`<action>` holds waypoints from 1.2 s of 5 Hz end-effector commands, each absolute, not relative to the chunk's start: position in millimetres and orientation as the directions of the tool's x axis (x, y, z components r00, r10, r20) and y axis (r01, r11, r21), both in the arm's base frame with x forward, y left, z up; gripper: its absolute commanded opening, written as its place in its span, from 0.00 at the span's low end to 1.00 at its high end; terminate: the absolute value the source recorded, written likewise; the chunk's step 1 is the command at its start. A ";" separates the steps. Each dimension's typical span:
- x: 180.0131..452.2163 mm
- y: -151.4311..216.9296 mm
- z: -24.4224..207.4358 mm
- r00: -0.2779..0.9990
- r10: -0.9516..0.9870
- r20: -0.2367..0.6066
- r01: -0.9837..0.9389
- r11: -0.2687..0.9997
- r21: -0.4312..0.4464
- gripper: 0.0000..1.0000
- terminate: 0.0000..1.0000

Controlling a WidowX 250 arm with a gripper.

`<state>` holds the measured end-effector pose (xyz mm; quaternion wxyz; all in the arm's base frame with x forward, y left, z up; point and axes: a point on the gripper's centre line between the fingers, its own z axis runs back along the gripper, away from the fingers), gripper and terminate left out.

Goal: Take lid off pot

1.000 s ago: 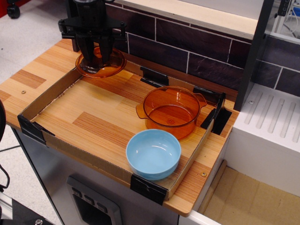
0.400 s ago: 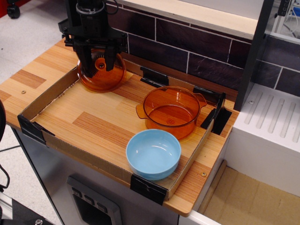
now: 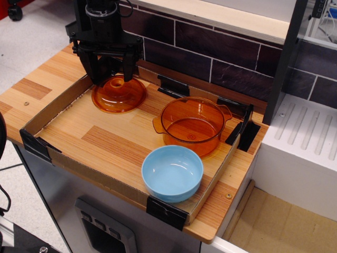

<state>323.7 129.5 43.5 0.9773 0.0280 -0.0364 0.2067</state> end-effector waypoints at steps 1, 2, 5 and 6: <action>324.9 122.5 91.2 0.904 0.404 0.140 -0.408 0.913 -0.001 1.00 0.00; 320.2 114.1 116.8 0.907 0.407 0.112 -0.407 0.913 -0.024 1.00 0.00; 320.2 114.1 116.8 0.907 0.407 0.112 -0.407 0.913 -0.024 1.00 0.00; 320.2 114.1 116.8 0.907 0.407 0.112 -0.407 0.913 -0.024 1.00 1.00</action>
